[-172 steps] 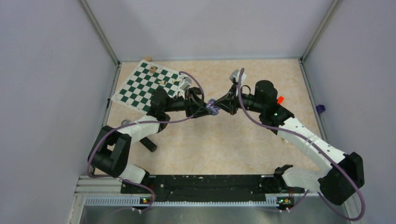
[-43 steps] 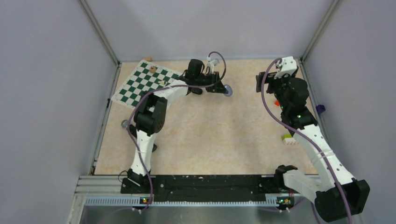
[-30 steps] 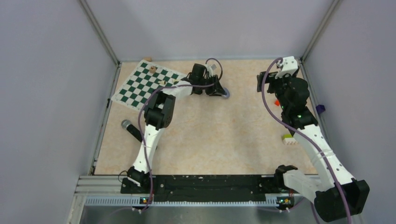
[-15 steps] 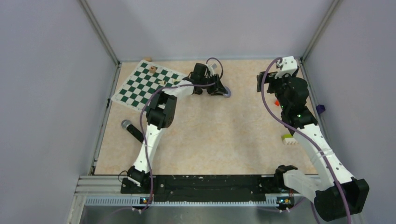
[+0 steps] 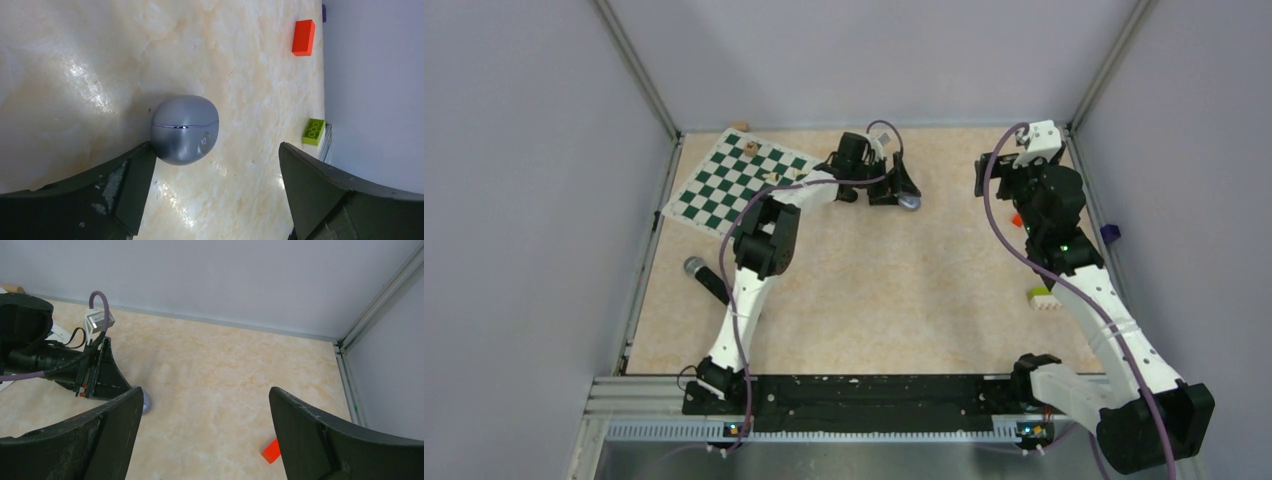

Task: Insert the wireless bluetooth earbuds into the charging case
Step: Place the charging case with the earbuds at the center of the board, then reset both arms

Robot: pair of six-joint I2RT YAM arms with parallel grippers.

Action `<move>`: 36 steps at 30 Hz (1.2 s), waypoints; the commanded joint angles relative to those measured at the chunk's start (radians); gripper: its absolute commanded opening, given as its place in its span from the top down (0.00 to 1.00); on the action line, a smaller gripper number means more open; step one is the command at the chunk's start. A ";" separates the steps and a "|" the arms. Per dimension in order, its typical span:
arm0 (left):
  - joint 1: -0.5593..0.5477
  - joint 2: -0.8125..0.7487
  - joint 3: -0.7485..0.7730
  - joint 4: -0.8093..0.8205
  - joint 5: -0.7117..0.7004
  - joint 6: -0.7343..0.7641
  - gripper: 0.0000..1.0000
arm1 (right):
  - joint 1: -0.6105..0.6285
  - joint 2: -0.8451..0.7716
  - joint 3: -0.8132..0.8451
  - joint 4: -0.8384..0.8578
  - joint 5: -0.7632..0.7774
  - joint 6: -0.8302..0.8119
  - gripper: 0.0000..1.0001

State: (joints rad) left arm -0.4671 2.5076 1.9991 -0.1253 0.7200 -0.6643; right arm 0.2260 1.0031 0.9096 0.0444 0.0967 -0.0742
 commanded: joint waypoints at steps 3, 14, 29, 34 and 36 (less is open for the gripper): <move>0.002 -0.136 -0.107 -0.038 -0.042 0.041 0.01 | -0.029 -0.016 0.003 0.043 0.015 0.013 0.05; 0.006 -0.442 -0.161 -0.196 -0.096 0.373 0.01 | -0.065 -0.050 0.018 0.027 -0.016 0.037 0.04; 0.279 -1.246 -0.624 -0.348 -0.260 0.777 0.01 | -0.068 -0.175 0.052 -0.207 -0.221 -0.041 0.01; 0.399 -1.522 -0.868 -0.242 -0.300 0.778 0.01 | -0.067 -0.243 0.104 -0.309 -0.237 -0.004 0.01; 0.429 -1.634 -0.951 -0.227 -0.248 0.808 0.01 | -0.067 -0.255 0.133 -0.363 -0.249 0.020 0.01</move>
State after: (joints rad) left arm -0.0765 1.0336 1.1740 -0.4286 0.4290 0.0929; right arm 0.1673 0.7742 0.9680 -0.2283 -0.1307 -0.1001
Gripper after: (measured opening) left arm 0.986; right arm 0.988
